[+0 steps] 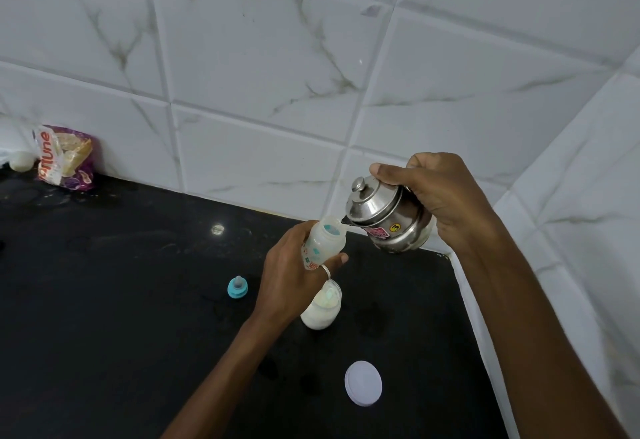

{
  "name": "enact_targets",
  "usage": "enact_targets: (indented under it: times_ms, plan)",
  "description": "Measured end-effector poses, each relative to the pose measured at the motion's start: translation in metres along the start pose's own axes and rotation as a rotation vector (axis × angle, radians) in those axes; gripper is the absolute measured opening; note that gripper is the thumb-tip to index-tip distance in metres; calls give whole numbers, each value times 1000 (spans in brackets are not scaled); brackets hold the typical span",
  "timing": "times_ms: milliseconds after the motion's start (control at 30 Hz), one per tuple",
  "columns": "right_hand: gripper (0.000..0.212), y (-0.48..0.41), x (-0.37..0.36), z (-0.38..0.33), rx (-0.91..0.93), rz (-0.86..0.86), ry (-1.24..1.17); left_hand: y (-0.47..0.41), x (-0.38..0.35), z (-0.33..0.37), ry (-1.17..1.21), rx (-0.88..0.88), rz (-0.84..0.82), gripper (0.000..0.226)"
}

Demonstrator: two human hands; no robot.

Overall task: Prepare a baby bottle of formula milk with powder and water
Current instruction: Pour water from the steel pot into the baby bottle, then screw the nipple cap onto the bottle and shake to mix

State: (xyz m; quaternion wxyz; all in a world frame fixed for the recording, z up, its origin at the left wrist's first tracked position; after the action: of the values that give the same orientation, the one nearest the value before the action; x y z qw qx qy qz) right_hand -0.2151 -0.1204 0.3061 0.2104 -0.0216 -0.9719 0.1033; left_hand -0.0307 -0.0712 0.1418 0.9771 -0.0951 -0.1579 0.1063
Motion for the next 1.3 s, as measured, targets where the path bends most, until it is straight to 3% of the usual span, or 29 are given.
enact_targets:
  times_ms: [367, 633, 700, 967, 1067, 1300]
  plan:
    - [51, 17, 14, 58, -143, 130, -486, 4, -8, 12, 3, -7, -3, 61]
    - [32, 38, 13, 115, -277, 297, -777, 13, -21, 19, 5, -1, -57, 55]
    - [44, 43, 13, 126, -310, 337, -829, 15, -25, 18, 22, 23, -64, 54]
    - [26, 53, 26, 177, -397, 507, -875, 27, -42, 1, 29, 106, -118, 56]
    - [8, 56, 28, 197, -407, 534, -879, 31, -47, -6, 34, 137, -127, 54]
    - [4, 70, 17, 262, -584, 583, -814, 43, -58, -25, 22, 213, -133, 55]
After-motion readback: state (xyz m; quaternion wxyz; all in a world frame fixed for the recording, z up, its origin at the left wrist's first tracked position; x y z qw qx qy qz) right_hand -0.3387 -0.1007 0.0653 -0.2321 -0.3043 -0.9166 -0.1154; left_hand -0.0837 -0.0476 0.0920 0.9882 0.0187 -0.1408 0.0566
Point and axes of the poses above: each hand's wrist, its own y-axis away from the middle knuckle, its own x-axis out of the back of the hand, z = x × y, the point moved 5 cm from there along -y, towards the middle knuckle, and after that the axes turned 7 degrees about x, right-handed, at the moved point
